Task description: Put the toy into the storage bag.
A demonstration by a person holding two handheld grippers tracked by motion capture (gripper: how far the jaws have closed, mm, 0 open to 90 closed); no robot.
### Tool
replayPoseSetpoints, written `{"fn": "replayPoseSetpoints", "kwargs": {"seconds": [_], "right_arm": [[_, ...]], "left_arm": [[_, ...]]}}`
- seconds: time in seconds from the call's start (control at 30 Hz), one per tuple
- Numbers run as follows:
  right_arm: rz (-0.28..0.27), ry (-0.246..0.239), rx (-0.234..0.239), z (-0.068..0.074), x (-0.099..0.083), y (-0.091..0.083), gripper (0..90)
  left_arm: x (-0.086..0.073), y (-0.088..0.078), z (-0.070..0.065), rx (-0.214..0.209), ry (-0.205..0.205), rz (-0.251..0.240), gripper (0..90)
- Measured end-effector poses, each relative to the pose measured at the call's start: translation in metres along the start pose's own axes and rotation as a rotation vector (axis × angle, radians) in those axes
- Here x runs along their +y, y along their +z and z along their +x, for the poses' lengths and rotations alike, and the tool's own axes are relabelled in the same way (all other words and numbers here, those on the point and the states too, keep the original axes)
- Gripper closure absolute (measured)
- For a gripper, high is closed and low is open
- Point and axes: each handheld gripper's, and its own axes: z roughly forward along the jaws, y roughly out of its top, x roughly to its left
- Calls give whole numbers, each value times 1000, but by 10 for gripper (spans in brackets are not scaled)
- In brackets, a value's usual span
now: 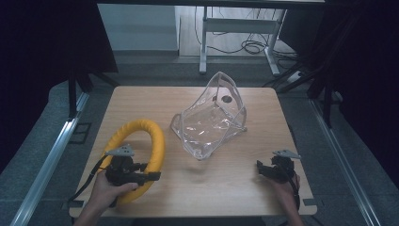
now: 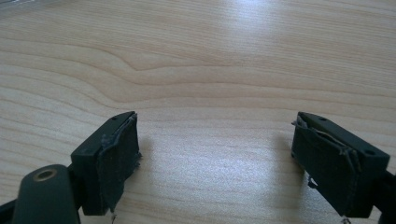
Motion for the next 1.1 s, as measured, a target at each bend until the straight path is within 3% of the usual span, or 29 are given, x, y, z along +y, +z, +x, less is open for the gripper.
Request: {"fn": "replayPoseSetpoints", "kwargs": {"seconds": [0.07, 0.23, 0.43, 0.6, 0.73, 0.93, 1.1], "right_arm": [[0, 0, 0, 0, 0, 0, 149], [0, 1, 1, 0, 0, 0, 149], [0, 1, 1, 0, 0, 0, 149], [0, 2, 0, 0, 0, 0, 150], [-1, 4, -2, 0, 0, 0, 150], [-2, 4, 0, 0, 0, 0, 151], [-1, 7, -1, 0, 0, 0, 151]], "left_arm": [[0, -2, 0, 7, 6, -12, 475], [1, -16, -2, 69, 39, -102, 477], [4, -31, 0, 90, 52, -188, 479], [6, -36, -3, 130, 82, -247, 479], [10, -38, -5, 125, 90, -283, 480], [17, -37, -4, 83, 77, -345, 480], [25, -37, -8, 82, 81, -386, 480]]}}
